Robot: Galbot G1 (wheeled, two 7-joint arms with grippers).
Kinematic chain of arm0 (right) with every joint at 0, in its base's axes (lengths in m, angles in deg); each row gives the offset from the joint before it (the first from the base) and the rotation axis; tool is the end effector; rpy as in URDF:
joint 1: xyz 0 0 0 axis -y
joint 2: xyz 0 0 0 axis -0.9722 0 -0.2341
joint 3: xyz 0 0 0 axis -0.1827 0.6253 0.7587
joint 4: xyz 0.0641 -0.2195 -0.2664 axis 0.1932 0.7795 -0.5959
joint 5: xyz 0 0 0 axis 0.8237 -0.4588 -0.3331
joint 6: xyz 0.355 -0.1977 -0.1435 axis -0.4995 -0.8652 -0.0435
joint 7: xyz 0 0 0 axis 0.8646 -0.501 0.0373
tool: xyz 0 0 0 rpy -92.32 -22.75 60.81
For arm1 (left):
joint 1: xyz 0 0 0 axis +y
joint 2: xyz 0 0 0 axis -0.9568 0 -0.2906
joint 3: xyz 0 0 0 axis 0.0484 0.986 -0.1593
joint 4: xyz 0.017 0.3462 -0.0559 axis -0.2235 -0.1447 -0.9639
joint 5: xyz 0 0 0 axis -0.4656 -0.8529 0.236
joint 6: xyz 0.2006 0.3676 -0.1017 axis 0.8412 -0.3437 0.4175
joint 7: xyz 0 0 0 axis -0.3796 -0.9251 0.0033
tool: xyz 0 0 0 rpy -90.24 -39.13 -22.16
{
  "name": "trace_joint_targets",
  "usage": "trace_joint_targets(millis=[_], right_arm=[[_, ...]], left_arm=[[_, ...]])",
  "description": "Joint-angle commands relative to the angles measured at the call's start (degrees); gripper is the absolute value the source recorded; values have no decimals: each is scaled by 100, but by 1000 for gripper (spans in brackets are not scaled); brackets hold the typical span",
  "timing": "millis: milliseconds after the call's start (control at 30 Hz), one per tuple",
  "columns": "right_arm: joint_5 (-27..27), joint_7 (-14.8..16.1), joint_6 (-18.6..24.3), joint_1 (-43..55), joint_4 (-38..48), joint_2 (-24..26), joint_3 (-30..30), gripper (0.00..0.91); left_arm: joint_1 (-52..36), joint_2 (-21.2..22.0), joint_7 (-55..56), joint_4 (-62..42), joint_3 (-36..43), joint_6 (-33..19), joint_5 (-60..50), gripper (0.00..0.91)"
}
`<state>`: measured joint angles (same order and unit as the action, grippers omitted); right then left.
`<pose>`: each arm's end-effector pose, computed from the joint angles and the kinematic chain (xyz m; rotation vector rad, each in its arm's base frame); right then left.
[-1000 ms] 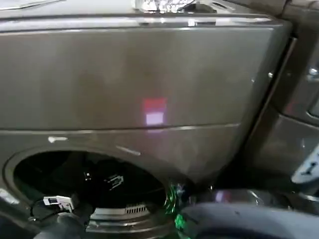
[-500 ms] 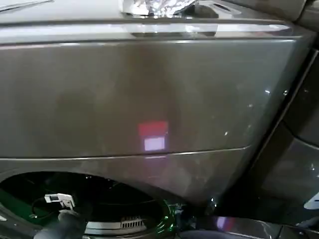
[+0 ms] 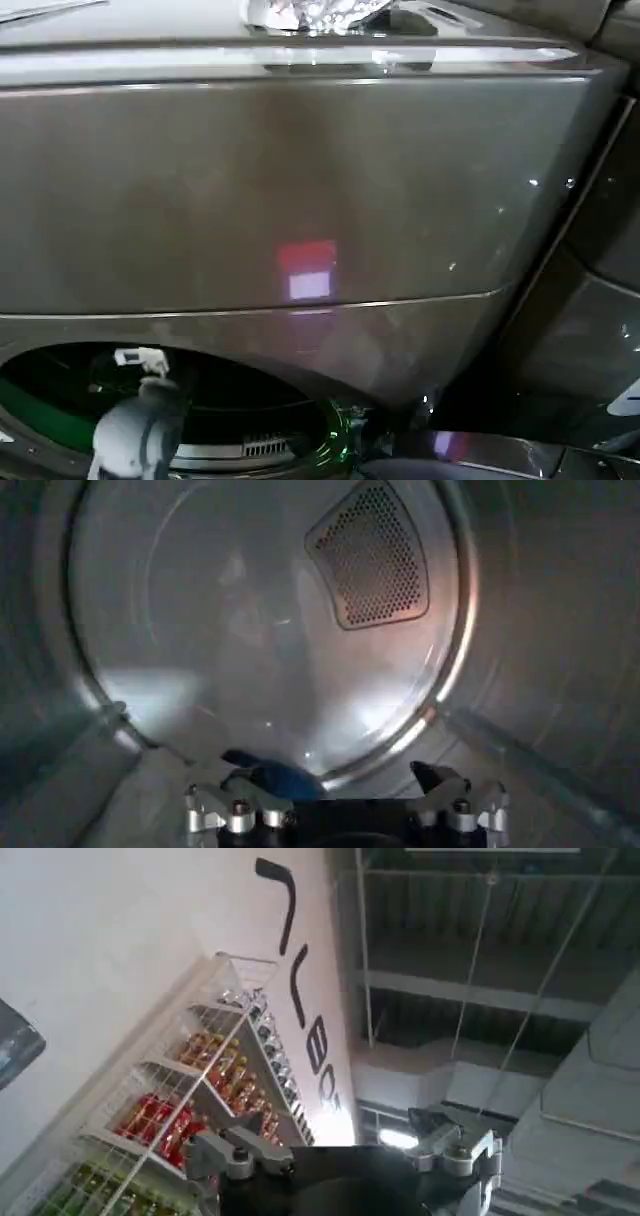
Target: Grasp the clothes from the dryer.
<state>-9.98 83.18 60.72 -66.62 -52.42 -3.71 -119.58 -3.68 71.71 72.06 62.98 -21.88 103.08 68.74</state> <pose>-0.1587 -0.4583 0.1657 1.5443 2.1176 -1.0544 0.5282 -0.0026 -0.1924 -0.2929 -2.9524 -0.0075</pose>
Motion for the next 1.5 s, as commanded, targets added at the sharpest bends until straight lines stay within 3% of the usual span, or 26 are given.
trace_joint_targets(millis=[33, 1167, 1500], right_arm=[[-3, 4, 5, 11, 7, 1, 1, 907], [-4, 16, 8, 115, 26, 18, 85, 907], [-10, 20, 13, 151, 20, 19, 117, 907]], left_arm=[[-1212, 99, 17, -1569, 172, -239, -93, 907], [-3166, 412, -36, -4676, 477, -525, -828, 907], [-3388, 246, -640, -4939, 981, 23, -793, 907]])
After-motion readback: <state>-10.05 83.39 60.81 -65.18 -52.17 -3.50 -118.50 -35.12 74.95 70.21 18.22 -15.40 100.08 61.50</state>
